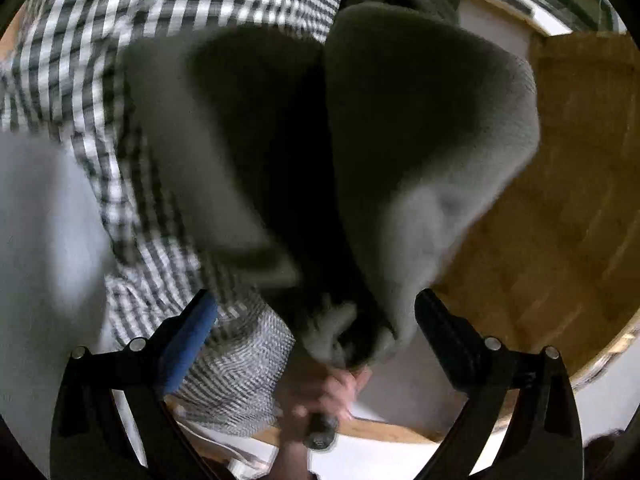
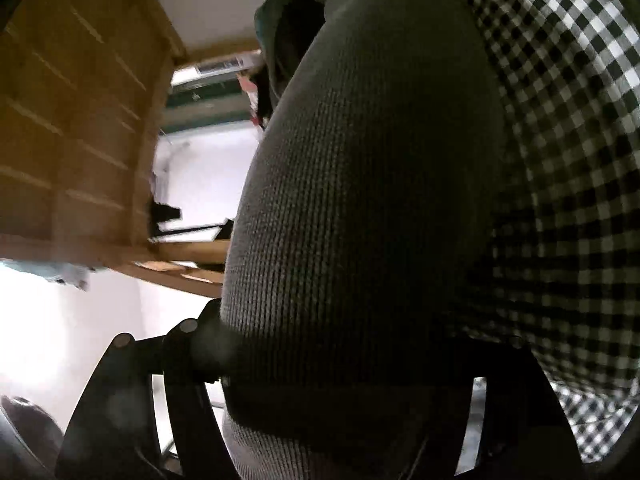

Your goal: Fold large clothes

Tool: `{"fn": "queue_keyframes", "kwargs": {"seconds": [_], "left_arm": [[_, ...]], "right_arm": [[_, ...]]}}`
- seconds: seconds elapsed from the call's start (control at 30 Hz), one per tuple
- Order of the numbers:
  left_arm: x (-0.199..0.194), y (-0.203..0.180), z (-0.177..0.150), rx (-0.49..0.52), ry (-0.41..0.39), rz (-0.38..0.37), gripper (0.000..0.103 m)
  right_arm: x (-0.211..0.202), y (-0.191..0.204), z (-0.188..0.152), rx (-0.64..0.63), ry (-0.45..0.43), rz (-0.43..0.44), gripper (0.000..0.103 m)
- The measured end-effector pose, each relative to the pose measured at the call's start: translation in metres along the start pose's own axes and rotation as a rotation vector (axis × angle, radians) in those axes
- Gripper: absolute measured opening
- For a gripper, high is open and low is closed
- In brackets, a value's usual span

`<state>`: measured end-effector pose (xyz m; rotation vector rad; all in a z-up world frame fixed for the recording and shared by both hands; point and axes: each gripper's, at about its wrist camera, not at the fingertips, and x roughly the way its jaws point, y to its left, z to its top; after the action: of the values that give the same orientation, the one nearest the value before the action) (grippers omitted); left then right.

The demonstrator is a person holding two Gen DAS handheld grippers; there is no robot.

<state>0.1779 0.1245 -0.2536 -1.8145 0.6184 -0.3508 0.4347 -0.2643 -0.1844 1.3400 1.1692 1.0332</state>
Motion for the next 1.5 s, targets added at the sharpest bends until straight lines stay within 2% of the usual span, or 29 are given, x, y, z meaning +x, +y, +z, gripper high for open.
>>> {"fn": "queue_keyframes", "kwargs": {"seconds": [0.07, 0.1, 0.13, 0.17, 0.23, 0.27, 0.33, 0.37, 0.4, 0.47, 0.5, 0.53, 0.63, 0.7, 0.8, 1.0, 1.1, 1.17, 1.27, 1.33, 1.37, 1.4, 1.47, 1.5], "left_arm": [[-0.001, 0.008, -0.015, -0.039, 0.020, -0.103, 0.097], [0.004, 0.012, -0.026, -0.065, 0.001, -0.152, 0.097], [0.013, 0.012, -0.043, -0.075, -0.031, -0.175, 0.097], [0.011, 0.014, -0.046, -0.079, -0.075, -0.182, 0.097], [0.019, 0.018, -0.048, -0.084, -0.086, -0.164, 0.097], [0.036, 0.025, -0.055, -0.090, -0.097, -0.173, 0.097], [0.052, 0.021, -0.053, -0.091, -0.145, -0.222, 0.097], [0.053, 0.011, -0.046, -0.055, -0.172, -0.274, 0.097], [0.051, 0.000, -0.041, -0.007, -0.193, -0.292, 0.097], [0.043, -0.014, -0.035, 0.046, -0.290, -0.233, 0.097], [0.042, -0.014, -0.032, 0.046, -0.326, -0.177, 0.097], [0.044, -0.009, -0.027, 0.011, -0.324, -0.100, 0.097], [0.053, 0.022, -0.040, -0.080, -0.285, -0.064, 0.097], [0.050, 0.028, -0.055, -0.071, -0.264, -0.036, 0.097], [0.054, 0.034, -0.059, -0.091, -0.226, -0.041, 0.097], [0.079, 0.046, -0.047, -0.137, -0.249, -0.026, 0.097], [0.082, 0.044, -0.044, -0.148, -0.292, -0.115, 0.097], [0.070, 0.033, -0.044, -0.105, -0.326, -0.155, 0.097], [0.084, 0.033, -0.025, -0.097, -0.269, -0.036, 0.098], [0.096, 0.043, -0.007, -0.128, -0.173, -0.019, 0.098], [0.100, 0.047, 0.002, -0.136, -0.133, -0.035, 0.097], [0.101, 0.043, 0.005, -0.105, -0.126, -0.026, 0.094], [0.099, 0.026, 0.000, -0.005, -0.137, 0.033, 0.068], [0.098, 0.020, -0.003, 0.024, -0.138, 0.041, 0.064]], "right_arm": [[-0.001, -0.001, -0.001, 0.019, -0.010, 0.033, 0.066], [0.000, -0.001, -0.002, 0.029, -0.015, 0.043, 0.066], [0.001, -0.002, -0.002, 0.041, -0.022, 0.048, 0.066], [0.002, -0.001, -0.003, 0.043, -0.023, 0.046, 0.066], [0.000, -0.003, -0.002, 0.040, -0.019, 0.036, 0.066], [-0.006, -0.001, 0.000, 0.034, -0.014, 0.028, 0.066], [-0.008, 0.000, -0.003, 0.018, -0.004, 0.000, 0.066], [-0.007, 0.000, -0.005, 0.017, -0.002, -0.011, 0.066], [-0.006, -0.001, -0.006, 0.016, -0.001, -0.019, 0.066], [-0.007, -0.003, -0.008, 0.021, -0.001, -0.026, 0.066], [-0.007, -0.004, -0.009, 0.021, -0.001, -0.028, 0.066], [-0.008, -0.004, -0.008, 0.023, -0.002, -0.027, 0.066], [-0.008, -0.003, -0.005, 0.017, 0.003, -0.042, 0.066], [-0.009, -0.006, -0.004, 0.020, 0.007, -0.046, 0.066], [-0.007, -0.007, -0.002, 0.025, 0.007, -0.029, 0.067], [-0.005, -0.008, -0.002, 0.018, 0.016, -0.040, 0.067], [-0.002, -0.007, -0.003, -0.001, 0.025, -0.062, 0.067], [0.000, -0.005, -0.003, -0.014, 0.035, -0.079, 0.067], [0.005, -0.005, -0.006, -0.044, 0.059, -0.130, 0.067], [0.008, -0.005, -0.008, -0.064, 0.065, -0.176, 0.067], [0.009, -0.005, -0.009, -0.068, 0.062, -0.184, 0.067], [0.008, -0.005, -0.010, -0.073, 0.056, -0.187, 0.066], [0.006, 0.001, -0.011, -0.103, 0.034, -0.207, 0.065], [0.004, 0.004, -0.011, -0.113, 0.024, -0.210, 0.064]]}}
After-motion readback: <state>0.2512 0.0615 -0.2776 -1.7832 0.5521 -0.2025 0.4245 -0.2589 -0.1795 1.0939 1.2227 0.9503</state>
